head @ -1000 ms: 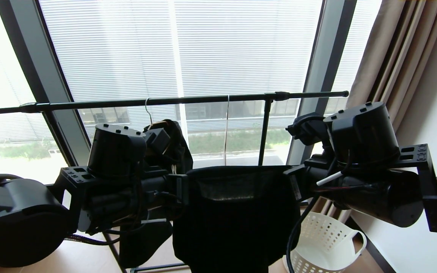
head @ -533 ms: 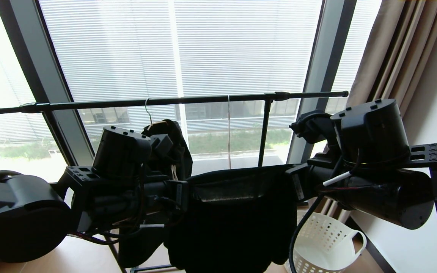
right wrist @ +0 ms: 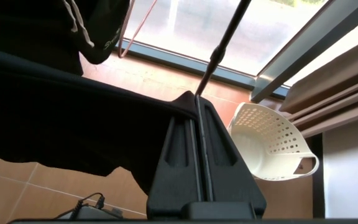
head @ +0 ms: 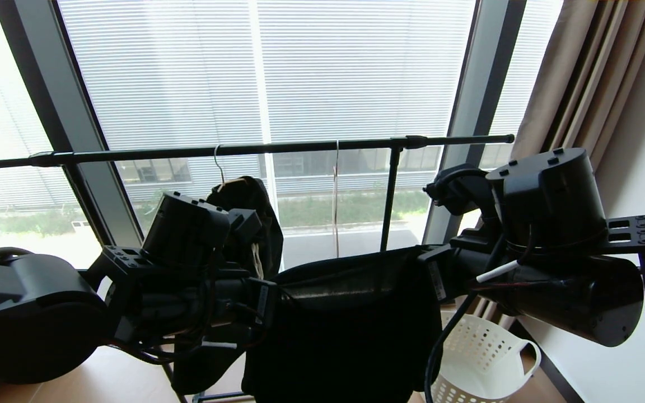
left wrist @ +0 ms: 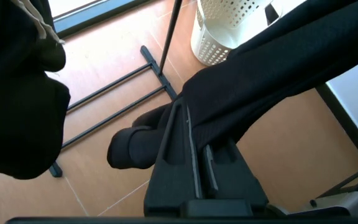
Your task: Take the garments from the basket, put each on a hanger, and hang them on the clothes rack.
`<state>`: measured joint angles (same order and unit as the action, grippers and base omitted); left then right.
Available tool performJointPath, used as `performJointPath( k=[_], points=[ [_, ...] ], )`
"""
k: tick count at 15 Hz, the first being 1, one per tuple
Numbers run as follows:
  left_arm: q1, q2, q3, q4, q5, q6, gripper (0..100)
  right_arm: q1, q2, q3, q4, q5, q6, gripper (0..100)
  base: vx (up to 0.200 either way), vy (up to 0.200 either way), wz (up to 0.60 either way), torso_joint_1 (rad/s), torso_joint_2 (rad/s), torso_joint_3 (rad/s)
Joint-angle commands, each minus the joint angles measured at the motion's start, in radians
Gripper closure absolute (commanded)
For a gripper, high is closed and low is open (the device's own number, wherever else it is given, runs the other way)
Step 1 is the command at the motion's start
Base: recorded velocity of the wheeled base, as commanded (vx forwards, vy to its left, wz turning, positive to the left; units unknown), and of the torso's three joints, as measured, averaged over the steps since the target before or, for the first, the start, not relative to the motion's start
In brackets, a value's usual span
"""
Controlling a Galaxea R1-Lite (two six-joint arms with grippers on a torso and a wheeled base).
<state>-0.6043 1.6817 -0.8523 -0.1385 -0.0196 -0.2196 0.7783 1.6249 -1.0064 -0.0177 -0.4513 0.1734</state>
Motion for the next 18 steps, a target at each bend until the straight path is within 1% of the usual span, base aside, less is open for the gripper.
performJointPath(
  k=[1, 3, 5, 8, 9, 10, 11, 12, 13, 14, 16, 18],
  points=[
    [-0.002, -0.004, -0.001, -0.001, 0.000, -0.001, 100, 0.004, 0.003, 0.003, 0.001, 0.002, 0.000, 100, 0.000, 0.000, 0.00, 0.000, 0.00, 0.000],
    [0.003, -0.005, -0.008, -0.006, -0.003, -0.001, 100, 0.004, -0.002, 0.015, 0.004, 0.002, -0.005, 100, 0.000, 0.000, 0.00, 0.000, 0.00, 0.000],
    [0.004, 0.006, -0.050, -0.004, -0.007, -0.012, 100, 0.006, -0.030, 0.054, 0.004, 0.017, -0.012, 100, 0.000, 0.000, 0.00, 0.000, 0.00, 0.000],
    [0.004, 0.069, -0.155, 0.002, -0.007, -0.012, 100, 0.016, -0.092, 0.127, 0.005, 0.111, -0.060, 100, 0.000, 0.000, 0.00, 0.000, 0.00, 0.000],
    [0.004, 0.073, -0.162, 0.002, -0.007, -0.012, 100, 0.021, -0.097, 0.130, 0.007, 0.121, -0.061, 100, 0.000, 0.000, 0.00, 0.000, 0.00, 0.000],
    [0.004, 0.122, -0.237, 0.004, -0.007, -0.011, 100, 0.038, -0.134, 0.147, 0.024, 0.229, -0.068, 100, 0.000, 0.000, 0.00, 0.000, 0.00, 0.000],
    [0.001, 0.147, -0.287, 0.019, -0.007, -0.011, 100, 0.052, -0.131, 0.149, 0.028, 0.244, -0.074, 100, 0.000, 0.000, 0.00, 0.000, 0.00, 0.000],
    [0.001, 0.151, -0.301, 0.027, -0.007, -0.011, 100, 0.059, -0.129, 0.149, 0.028, 0.244, -0.075, 100, 0.000, 0.000, 0.00, 0.000, 0.00, 0.000],
    [-0.003, 0.176, -0.401, 0.102, -0.008, -0.011, 100, 0.141, -0.108, 0.147, 0.027, 0.247, -0.077, 100, 0.000, 0.000, 0.00, 0.000, 0.00, 0.000],
    [-0.008, 0.187, -0.452, 0.132, -0.008, -0.011, 100, 0.184, -0.086, 0.141, 0.025, 0.250, -0.075, 100, 0.000, 0.000, 0.00, 0.000, 0.00, 0.000],
    [-0.019, 0.197, -0.519, 0.166, -0.008, -0.009, 100, 0.253, -0.048, 0.117, 0.019, 0.279, -0.074, 100, 0.000, 0.000, 0.00, 0.000, 0.00, 0.000],
    [-0.035, 0.208, -0.574, 0.209, -0.008, -0.007, 100, 0.303, 0.006, 0.066, 0.015, 0.290, -0.069, 100, 0.000, 0.000, 0.00, 0.000, 0.00, 0.000]
  ],
)
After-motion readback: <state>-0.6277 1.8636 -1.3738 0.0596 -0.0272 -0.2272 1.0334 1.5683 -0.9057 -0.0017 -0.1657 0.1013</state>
